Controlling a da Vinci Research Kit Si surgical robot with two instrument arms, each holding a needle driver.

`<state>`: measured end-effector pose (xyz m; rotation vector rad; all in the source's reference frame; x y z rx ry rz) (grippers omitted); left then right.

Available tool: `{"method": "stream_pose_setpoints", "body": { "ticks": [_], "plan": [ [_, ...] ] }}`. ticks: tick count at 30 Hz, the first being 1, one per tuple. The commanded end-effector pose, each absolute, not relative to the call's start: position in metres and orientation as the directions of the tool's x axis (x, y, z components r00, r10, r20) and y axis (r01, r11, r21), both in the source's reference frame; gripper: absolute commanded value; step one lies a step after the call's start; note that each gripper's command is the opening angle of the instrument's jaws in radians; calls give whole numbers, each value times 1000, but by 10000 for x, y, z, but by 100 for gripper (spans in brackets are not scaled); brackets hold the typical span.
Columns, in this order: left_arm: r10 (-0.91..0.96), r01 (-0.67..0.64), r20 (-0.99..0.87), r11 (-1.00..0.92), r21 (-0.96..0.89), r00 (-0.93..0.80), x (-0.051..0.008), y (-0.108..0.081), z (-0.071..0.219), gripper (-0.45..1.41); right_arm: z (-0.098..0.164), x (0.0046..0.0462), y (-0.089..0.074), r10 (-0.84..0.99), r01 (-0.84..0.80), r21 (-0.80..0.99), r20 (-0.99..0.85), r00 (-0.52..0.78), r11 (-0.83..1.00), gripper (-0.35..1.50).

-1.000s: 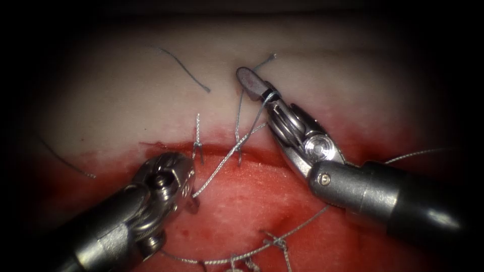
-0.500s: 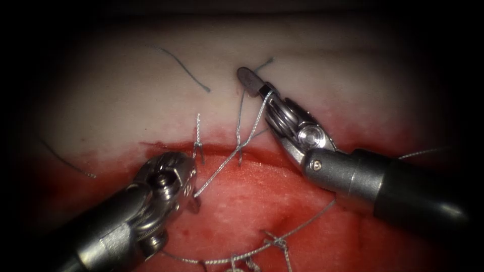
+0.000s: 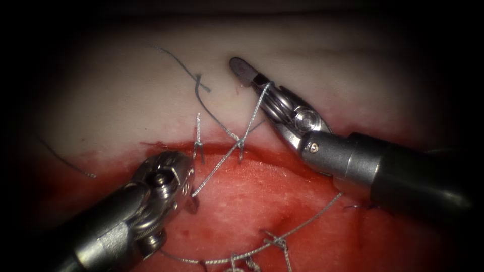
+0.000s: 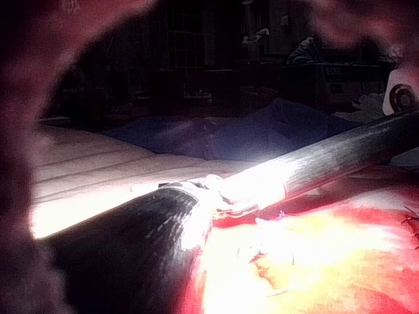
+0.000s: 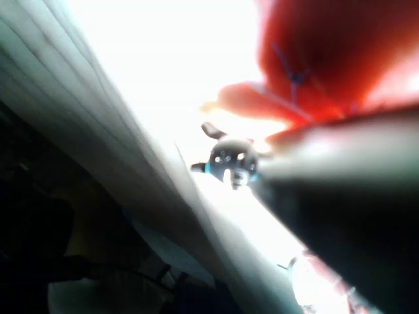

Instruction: Wound Closure

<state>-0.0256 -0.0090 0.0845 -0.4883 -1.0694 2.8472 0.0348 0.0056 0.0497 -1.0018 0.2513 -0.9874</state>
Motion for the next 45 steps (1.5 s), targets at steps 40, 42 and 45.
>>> {"method": "stream_pose_setpoints", "body": {
  "ticks": [40,42,45],
  "plan": [
    [204,23,-253,-734,-679,-946,-256,-77,839,-45,508,416,78,-985,732,-678,159,63,-62,-35],
    [207,19,-249,-732,-681,-946,-256,-77,840,-45,506,411,75,-986,728,-682,157,56,-67,-35],
    [206,20,-250,-732,-681,-946,-255,-77,841,-45,501,400,72,-988,720,-691,146,52,-64,-35]
  ]
}}
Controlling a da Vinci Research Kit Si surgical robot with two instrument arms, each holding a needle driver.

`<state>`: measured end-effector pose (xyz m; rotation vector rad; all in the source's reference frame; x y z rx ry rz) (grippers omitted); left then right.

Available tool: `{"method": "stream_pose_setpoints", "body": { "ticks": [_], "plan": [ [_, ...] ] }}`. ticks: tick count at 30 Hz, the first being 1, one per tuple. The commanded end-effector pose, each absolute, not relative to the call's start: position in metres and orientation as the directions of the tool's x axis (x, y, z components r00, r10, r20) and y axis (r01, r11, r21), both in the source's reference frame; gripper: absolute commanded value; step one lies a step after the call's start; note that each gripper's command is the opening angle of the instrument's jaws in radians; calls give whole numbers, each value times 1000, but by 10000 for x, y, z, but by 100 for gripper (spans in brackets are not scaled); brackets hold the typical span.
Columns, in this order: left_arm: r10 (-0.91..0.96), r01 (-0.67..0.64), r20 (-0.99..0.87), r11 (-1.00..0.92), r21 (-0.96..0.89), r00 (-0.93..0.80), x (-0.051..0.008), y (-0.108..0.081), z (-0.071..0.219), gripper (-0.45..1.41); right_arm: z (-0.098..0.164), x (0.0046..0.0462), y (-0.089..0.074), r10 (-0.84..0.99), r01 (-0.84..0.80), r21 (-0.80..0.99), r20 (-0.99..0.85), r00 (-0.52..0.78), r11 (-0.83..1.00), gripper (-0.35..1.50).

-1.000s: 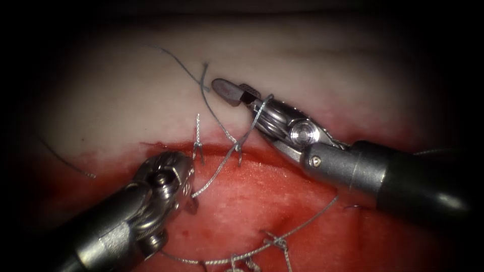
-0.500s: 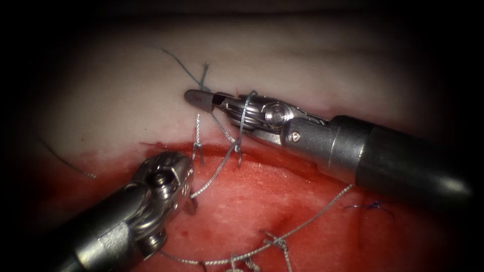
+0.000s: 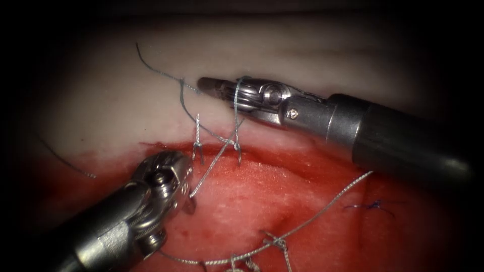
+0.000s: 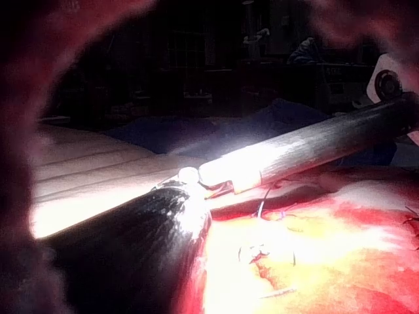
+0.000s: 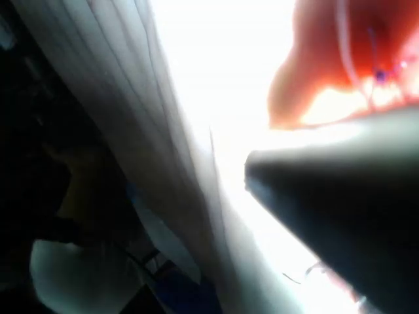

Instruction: Wound Closure

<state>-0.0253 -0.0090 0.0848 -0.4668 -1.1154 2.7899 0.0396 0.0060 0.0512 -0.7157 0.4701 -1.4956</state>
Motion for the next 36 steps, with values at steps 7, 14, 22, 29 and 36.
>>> {"method": "stream_pose_setpoints", "body": {
  "ticks": [7,14,22,29,36],
  "plan": [
    [209,17,-247,-731,-682,-946,-254,-76,842,-45,487,382,69,-988,711,-701,141,61,-56,2],
    [213,11,-243,-730,-684,-946,-254,-76,842,-45,469,396,71,-991,703,-710,118,64,-39,79],
    [212,12,-243,-730,-684,-947,-253,-76,841,-45,467,429,69,-997,658,-749,68,-30,-71,106],
    [212,12,-243,-729,-684,-946,-253,-76,840,-45,478,452,67,-988,686,-718,17,-152,-118,104],
    [212,12,-243,-729,-684,-946,-252,-77,839,-45,487,451,70,-987,720,-679,43,-156,-144,103]
  ]
}}
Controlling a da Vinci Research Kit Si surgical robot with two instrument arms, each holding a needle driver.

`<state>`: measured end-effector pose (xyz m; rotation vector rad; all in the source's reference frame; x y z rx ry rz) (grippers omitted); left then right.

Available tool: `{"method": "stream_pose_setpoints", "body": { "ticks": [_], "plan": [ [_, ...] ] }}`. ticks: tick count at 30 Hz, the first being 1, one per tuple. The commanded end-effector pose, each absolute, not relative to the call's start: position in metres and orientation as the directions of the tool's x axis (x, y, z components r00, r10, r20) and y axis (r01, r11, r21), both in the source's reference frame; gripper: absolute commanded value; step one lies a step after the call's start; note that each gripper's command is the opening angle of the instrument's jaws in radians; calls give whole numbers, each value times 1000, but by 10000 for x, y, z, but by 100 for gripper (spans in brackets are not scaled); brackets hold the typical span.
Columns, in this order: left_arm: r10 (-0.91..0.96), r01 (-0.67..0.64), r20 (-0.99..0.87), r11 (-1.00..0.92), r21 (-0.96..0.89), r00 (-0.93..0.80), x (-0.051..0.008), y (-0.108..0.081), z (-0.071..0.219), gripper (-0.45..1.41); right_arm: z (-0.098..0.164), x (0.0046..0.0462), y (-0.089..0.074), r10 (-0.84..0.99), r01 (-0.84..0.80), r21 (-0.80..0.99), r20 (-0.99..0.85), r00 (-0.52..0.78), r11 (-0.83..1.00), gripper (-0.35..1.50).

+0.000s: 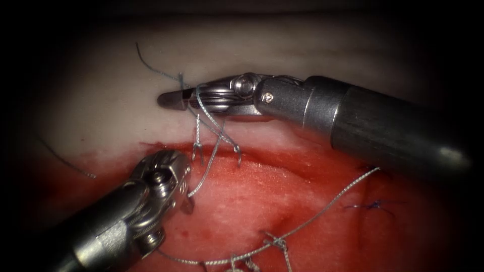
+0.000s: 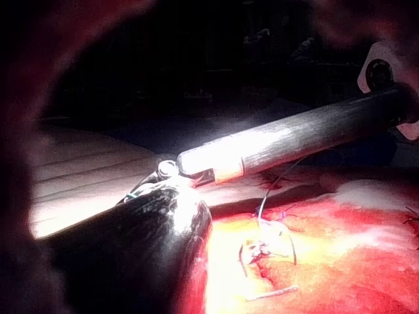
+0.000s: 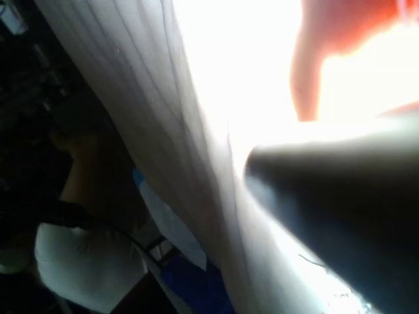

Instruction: Wound Closure

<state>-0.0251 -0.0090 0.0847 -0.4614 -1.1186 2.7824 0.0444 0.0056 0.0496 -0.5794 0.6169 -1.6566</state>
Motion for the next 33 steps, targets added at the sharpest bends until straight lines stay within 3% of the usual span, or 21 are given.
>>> {"method": "stream_pose_setpoints", "body": {
  "ticks": [1,7,10,11,12,13,23,33],
  "plan": [
    [212,12,-243,-729,-684,-946,-252,-77,839,-45,488,451,71,-987,722,-677,42,-157,-144,103],
    [212,12,-243,-729,-684,-946,-252,-77,839,-45,495,453,72,-987,745,-652,34,-157,-141,103],
    [211,14,-243,-727,-686,-947,-252,-77,839,-45,499,454,71,-987,748,-648,37,-159,-145,84],
    [215,8,-239,-726,-688,-947,-252,-77,839,-45,500,454,70,-986,749,-646,36,-161,-146,66],
    [215,9,-239,-726,-688,-947,-252,-77,839,-45,500,454,70,-986,750,-645,39,-161,-147,32],
    [215,9,-239,-726,-688,-947,-252,-77,839,-45,500,453,69,-986,750,-645,39,-162,-148,-32],
    [323,-114,-184,-719,-686,-928,-225,-54,849,-45,475,413,72,-989,697,-701,107,-103,-149,-35],
    [555,-431,-22,-669,-606,-831,-171,42,902,-45,447,338,40,-985,558,-816,174,-12,-151,-35]
  ]
}}
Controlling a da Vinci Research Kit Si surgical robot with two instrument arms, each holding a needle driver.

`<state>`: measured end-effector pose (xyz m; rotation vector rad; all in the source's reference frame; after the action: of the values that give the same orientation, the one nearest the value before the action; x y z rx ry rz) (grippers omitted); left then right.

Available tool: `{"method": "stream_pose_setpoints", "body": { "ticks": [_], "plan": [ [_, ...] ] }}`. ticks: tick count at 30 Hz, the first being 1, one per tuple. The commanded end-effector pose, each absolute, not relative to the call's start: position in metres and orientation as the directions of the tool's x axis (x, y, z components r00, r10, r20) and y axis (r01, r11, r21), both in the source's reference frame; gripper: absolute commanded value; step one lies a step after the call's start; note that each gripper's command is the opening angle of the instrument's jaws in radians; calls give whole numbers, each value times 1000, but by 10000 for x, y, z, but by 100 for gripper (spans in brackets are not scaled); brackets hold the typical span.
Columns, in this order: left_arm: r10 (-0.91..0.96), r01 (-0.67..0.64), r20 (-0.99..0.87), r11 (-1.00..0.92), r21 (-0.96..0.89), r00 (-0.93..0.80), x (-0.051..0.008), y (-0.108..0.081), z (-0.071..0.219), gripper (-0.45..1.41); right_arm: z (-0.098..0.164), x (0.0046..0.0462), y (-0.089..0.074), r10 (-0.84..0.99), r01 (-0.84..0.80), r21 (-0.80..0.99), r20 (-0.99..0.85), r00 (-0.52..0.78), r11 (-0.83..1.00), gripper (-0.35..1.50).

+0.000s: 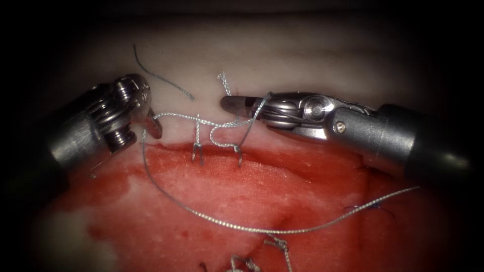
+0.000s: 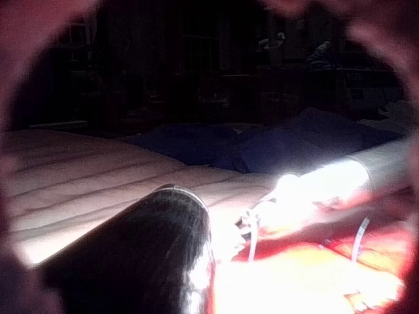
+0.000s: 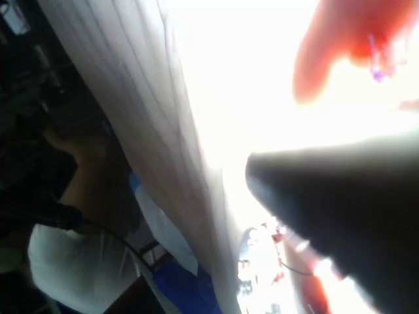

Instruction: Wound Closure

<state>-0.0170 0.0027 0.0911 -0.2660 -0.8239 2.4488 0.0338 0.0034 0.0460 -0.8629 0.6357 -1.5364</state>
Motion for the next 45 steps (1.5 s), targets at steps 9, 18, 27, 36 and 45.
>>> {"method": "stream_pose_setpoints", "body": {
  "ticks": [9,18,27,36,45],
  "plan": [
    [708,-697,143,-601,-392,-691,-153,124,960,-45,422,303,13,-977,364,-908,171,-127,-206,-35],
    [725,-751,201,-650,-115,-659,-159,144,989,-45,408,296,-17,-926,176,-939,235,-294,-294,-35],
    [731,-717,144,-682,142,-667,-170,146,1018,-45,397,306,-41,-857,-16,-941,314,-409,-337,-35],
    [738,-678,73,-651,342,-671,-172,147,1043,-45,404,314,-58,-794,-126,-915,395,-462,-383,-35],
    [779,-689,21,-566,452,-626,-162,162,1058,-45,408,326,-76,-734,-219,-884,465,-495,-413,-35]
  ]
}}
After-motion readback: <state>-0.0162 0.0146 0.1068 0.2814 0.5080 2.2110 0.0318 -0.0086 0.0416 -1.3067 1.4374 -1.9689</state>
